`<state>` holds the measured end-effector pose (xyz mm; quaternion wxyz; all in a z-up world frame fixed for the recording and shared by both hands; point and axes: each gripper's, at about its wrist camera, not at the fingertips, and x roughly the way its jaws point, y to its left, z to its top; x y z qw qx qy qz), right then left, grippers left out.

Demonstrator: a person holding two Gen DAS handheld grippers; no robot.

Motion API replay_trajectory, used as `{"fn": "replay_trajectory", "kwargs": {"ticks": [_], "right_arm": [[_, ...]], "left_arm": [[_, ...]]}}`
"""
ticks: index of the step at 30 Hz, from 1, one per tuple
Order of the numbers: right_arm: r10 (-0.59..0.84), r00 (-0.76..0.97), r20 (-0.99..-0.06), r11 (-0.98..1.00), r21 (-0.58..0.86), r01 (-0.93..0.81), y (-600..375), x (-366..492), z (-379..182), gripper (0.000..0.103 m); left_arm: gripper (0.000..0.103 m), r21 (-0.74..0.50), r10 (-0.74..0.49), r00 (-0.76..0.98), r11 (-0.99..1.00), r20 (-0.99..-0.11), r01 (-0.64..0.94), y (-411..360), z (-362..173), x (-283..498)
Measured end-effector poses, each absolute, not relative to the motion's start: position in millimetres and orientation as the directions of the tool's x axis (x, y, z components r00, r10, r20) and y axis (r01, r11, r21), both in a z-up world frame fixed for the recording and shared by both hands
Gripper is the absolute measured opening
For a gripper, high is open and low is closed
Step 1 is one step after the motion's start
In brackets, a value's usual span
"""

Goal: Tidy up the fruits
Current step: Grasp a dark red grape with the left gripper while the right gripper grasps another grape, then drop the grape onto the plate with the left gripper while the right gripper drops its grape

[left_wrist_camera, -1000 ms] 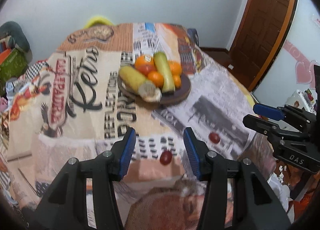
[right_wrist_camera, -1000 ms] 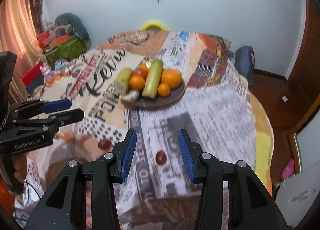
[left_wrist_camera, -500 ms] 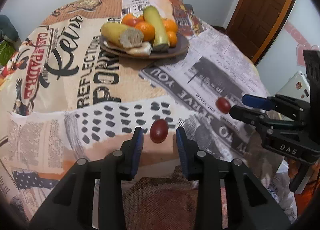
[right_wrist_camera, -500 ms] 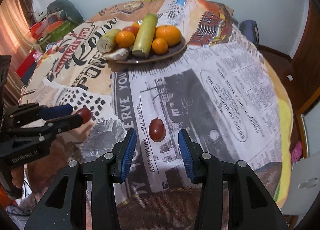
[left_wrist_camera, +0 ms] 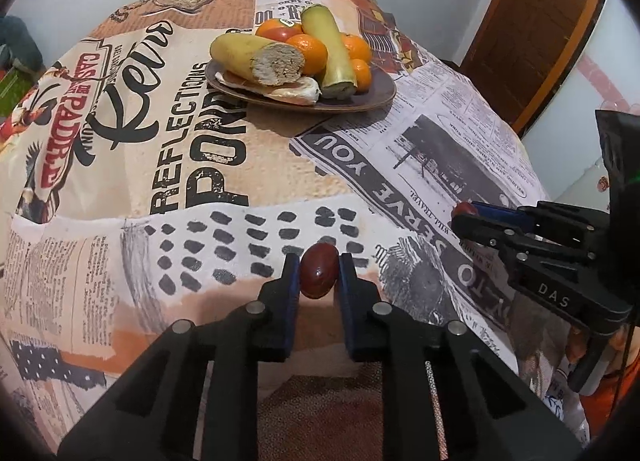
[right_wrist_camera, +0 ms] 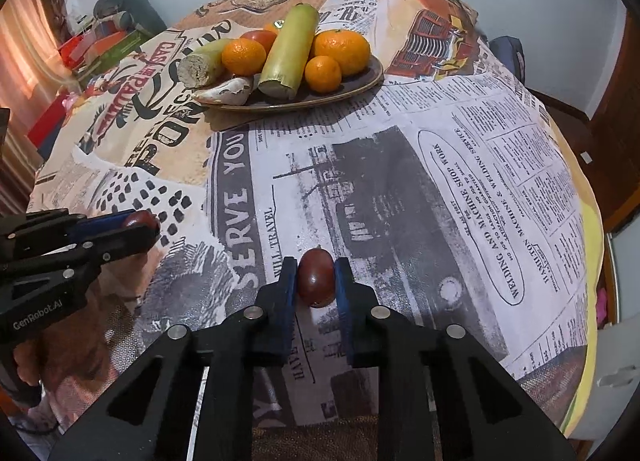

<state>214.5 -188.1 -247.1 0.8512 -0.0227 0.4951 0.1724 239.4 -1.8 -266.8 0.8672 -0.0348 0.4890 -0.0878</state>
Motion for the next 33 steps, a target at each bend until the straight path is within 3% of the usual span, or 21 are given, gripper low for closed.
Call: {"fn": "replay_trajectory", "kwargs": {"ticks": [21,33], "right_arm": [[0.307,0.563,-0.768,0.934,0.130,-0.332,-189,239,-197,0.017],[0.333,0.599,-0.728,0.927,0.138,-0.348,-182,282,-186,0.017]], "left_arm": [[0.018,-0.162,-0.219,0.636,0.976,-0.740,0.148,-3,-196,268],[0.018,-0.143,-0.216,0.655,0.976,-0.724,0.163,-13,-194,308]]}}
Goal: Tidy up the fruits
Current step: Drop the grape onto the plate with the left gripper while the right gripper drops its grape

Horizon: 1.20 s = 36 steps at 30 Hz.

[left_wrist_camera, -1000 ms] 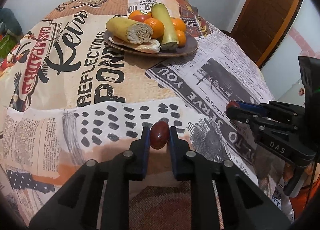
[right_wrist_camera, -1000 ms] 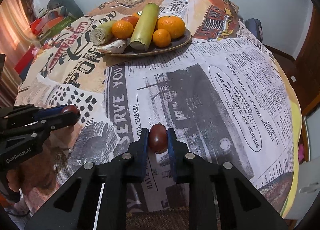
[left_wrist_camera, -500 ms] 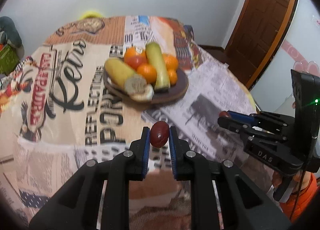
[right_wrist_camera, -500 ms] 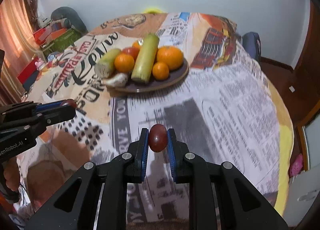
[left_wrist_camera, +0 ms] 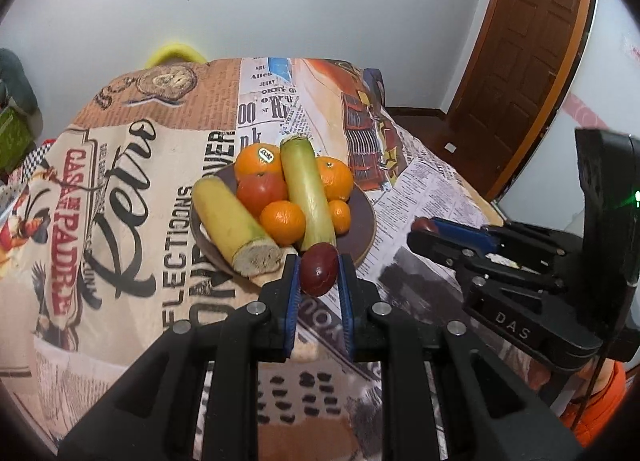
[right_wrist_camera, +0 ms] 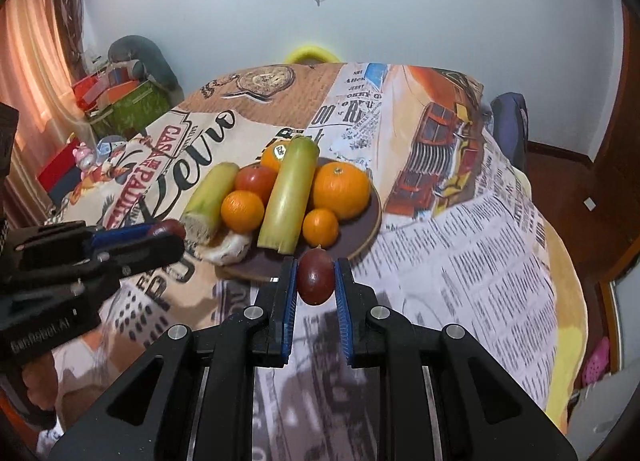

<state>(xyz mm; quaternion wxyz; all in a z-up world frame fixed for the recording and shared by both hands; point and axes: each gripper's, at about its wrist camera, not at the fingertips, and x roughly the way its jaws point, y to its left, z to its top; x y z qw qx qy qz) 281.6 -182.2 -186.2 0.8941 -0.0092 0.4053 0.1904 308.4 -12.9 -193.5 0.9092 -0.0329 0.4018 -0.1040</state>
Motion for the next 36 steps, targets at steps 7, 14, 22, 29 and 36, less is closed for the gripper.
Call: {"fn": "replay_trajectory", "kwargs": {"ticks": [7,14,22,29,36], "right_arm": [[0.341,0.582,-0.738,0.922,0.142,-0.361,-177,303,-197,0.017],[0.341,0.546,-0.765,0.916,0.139,-0.377,-170,321,-216,0.017],[0.356,0.515,-0.780,0.909,0.161,-0.385,-165,331,-229,0.018],[0.349,0.532,-0.771,0.912,0.149,-0.382,-167,330,-225,0.036],[0.345,0.572,-0.744,0.920,0.149,-0.362,-178,319,-204,0.036]], "left_arm": [[0.018,-0.138,-0.219,0.647,0.975,-0.730,0.175,-16,-203,325],[0.018,-0.116,-0.210,0.645,0.976,-0.735,0.184,-16,-208,339],[0.018,-0.110,-0.196,0.640,0.979,-0.743,0.171,-14,-218,351],[0.019,-0.127,-0.205,0.633,0.978,-0.746,0.168,-13,-218,353],[0.034,-0.134,-0.203,0.646,0.979,-0.736,0.155,-11,-207,349]]}}
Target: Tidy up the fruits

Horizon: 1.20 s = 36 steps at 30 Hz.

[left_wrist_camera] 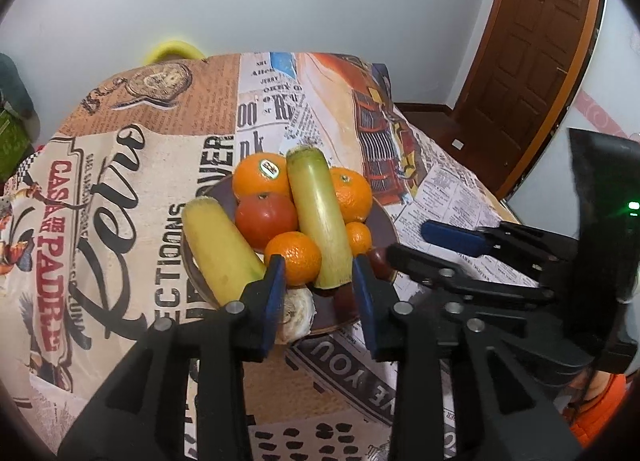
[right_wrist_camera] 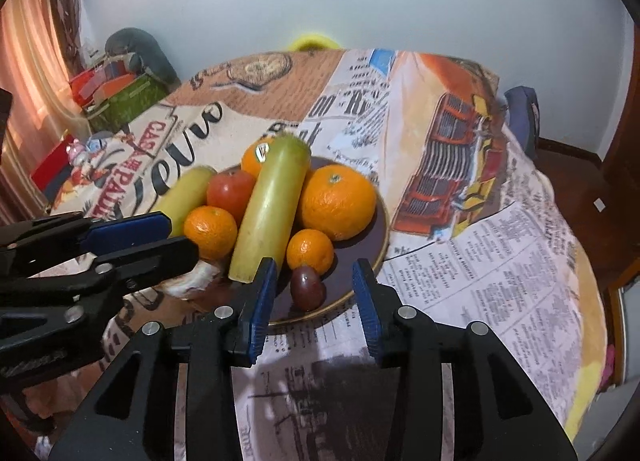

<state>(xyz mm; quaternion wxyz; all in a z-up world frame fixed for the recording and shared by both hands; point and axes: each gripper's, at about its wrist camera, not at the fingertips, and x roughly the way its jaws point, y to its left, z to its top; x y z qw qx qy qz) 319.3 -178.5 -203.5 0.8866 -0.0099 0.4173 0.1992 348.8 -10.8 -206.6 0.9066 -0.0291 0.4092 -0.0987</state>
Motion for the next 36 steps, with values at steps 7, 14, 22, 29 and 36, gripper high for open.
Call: {"fn": "replay_trajectory", "kwargs": {"ticks": [7,14,22,29,36], "right_arm": [[0.338,0.639,-0.691,0.927,0.130,-0.351,-186,294,-164,0.036],[0.356,0.737,-0.574,0.927,0.119,-0.356,-190,246,-98,0.036],[0.387,0.836,-0.390,0.920,0.094,-0.381,-188,164,-21,0.036],[0.404,0.874,-0.271,0.915,0.100,-0.392,-182,111,8,0.045],[0.355,0.909,-0.218,0.935,0.083,-0.345,-171,93,7,0.073]], "left_arm": [[0.034,-0.131,-0.195,0.717,0.981,-0.669,0.145,-5,-161,317],[0.034,-0.099,-0.149,0.833,0.989,-0.532,0.113,3,-90,254],[0.034,-0.054,-0.115,0.929,0.993,-0.353,0.103,8,-22,160],[0.042,-0.047,-0.112,0.959,0.994,-0.259,0.103,7,3,99],[0.069,-0.027,-0.094,0.969,0.996,-0.230,0.090,2,6,76]]}}
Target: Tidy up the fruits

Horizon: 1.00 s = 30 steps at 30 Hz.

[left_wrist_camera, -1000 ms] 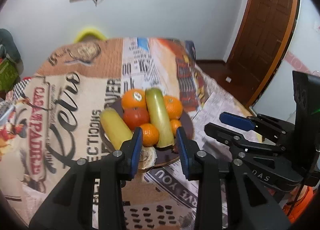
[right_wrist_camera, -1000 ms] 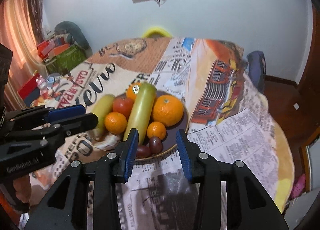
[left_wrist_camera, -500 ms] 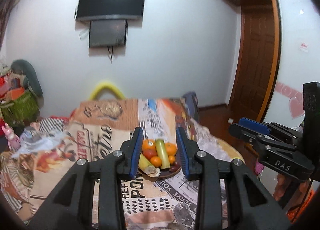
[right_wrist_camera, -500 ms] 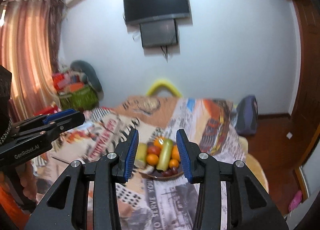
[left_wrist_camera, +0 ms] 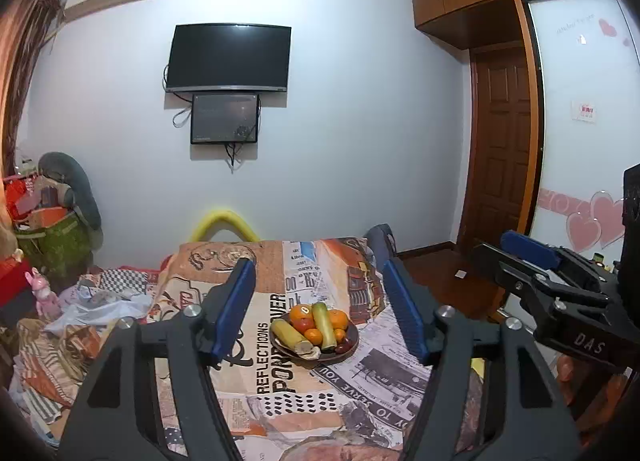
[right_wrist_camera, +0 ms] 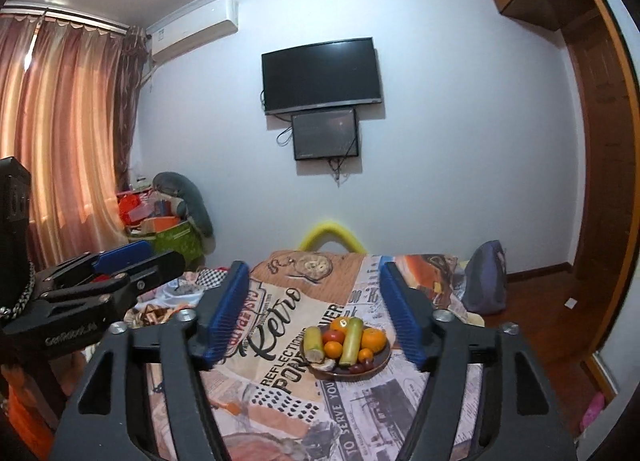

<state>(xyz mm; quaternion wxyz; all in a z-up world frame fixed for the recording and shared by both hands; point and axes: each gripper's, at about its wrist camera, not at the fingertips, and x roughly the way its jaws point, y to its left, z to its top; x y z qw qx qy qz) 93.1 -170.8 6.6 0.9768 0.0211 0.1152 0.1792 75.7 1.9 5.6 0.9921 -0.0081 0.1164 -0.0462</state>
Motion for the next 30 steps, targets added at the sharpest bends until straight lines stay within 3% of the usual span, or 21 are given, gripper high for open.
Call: {"fn": "replay_trajectory", "kwargs": {"ticks": [3,10,13,30], "right_arm": [[0.332,0.920,-0.209,0.943,0.070,-0.325,-168,91,7,0.077],[0.302,0.933,-0.196,0.953,0.051,-0.298,-169,82,8,0.091],[0.279,0.942,-0.187,0.960,0.042,-0.276,-170,77,8,0.103],[0.271,0.945,-0.182,0.962,0.039,-0.269,-172,68,7,0.103]], "left_arm": [[0.081,-0.023,-0.085,0.969,0.996,-0.231,0.082,1,5,71],[0.092,-0.041,-0.076,0.971,0.997,-0.227,0.069,6,0,64],[0.098,-0.048,-0.067,0.973,0.997,-0.219,0.058,8,-1,62],[0.103,-0.051,-0.044,0.978,0.998,-0.205,0.034,11,-2,58]]}}
